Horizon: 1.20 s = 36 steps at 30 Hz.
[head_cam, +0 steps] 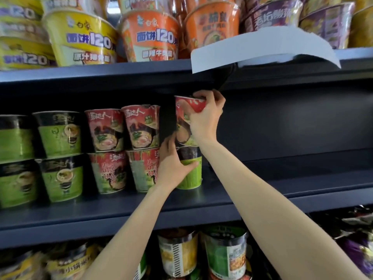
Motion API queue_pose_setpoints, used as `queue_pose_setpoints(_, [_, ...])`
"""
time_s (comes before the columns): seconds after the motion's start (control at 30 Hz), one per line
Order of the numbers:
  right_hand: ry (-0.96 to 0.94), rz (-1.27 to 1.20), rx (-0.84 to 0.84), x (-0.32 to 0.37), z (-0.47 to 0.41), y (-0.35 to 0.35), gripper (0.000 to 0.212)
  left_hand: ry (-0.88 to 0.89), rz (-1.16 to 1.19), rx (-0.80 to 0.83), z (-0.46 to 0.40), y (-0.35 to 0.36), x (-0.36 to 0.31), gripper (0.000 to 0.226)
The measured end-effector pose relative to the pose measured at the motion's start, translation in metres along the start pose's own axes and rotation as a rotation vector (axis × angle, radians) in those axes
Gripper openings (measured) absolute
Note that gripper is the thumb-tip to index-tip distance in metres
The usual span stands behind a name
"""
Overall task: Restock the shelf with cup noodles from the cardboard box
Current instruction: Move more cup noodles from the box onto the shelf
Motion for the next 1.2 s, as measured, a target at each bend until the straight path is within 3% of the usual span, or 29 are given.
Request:
queue_pose_setpoints(0.1, [0.076,0.053,0.132,-0.01,-0.008,0.017,0.051,0.016,0.055,0.006,-0.001,0.0,0.0,0.118])
queue_pose_setpoints(0.27, [0.194,0.125,0.369,-0.054,0.004,0.021,0.112,0.034,0.045,-0.012,-0.001,0.001,0.001,0.119])
queue_pose_setpoints(0.47, [0.12,0.488,0.247,-0.062,0.009,0.022,0.117,0.044,0.048,-0.013,-0.004,0.005,-0.001,0.118])
queue_pose_setpoints(0.57, [0.118,0.528,0.259,-0.065,0.012,0.022,0.117,0.05,0.036,-0.003,-0.002,0.005,-0.003,0.123])
queue_pose_setpoints(0.73, [0.09,0.538,0.326,-0.051,0.03,-0.008,0.093,0.007,-0.094,0.028,0.007,-0.004,-0.012,0.113])
queue_pose_setpoints(0.83, [0.038,0.397,0.367,-0.033,0.059,-0.05,0.068,0.051,-0.111,-0.046,0.035,-0.022,-0.035,0.086])
queue_pose_setpoints(0.93, [-0.026,0.39,0.425,-0.021,0.105,-0.111,0.043,0.218,0.071,-0.148,0.087,-0.026,-0.078,0.051])
queue_pose_setpoints(1.07, [-0.122,0.627,0.451,-0.03,0.183,-0.212,0.028,0.368,0.348,-0.146,0.176,0.015,-0.136,0.02])
queue_pose_setpoints(1.2, [-0.18,0.957,0.615,-0.048,0.271,-0.313,0.021,0.428,0.425,-0.024,0.271,0.094,-0.175,0.017])
Point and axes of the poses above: each hand's wrist, its own z-axis away from the middle knuckle, its own y-axis out of the palm, x = y × z, the point moved 8 cm from there along -z, towards the middle knuckle, and after that the axes turned 4 degrees about x, right-handed, at the moved point
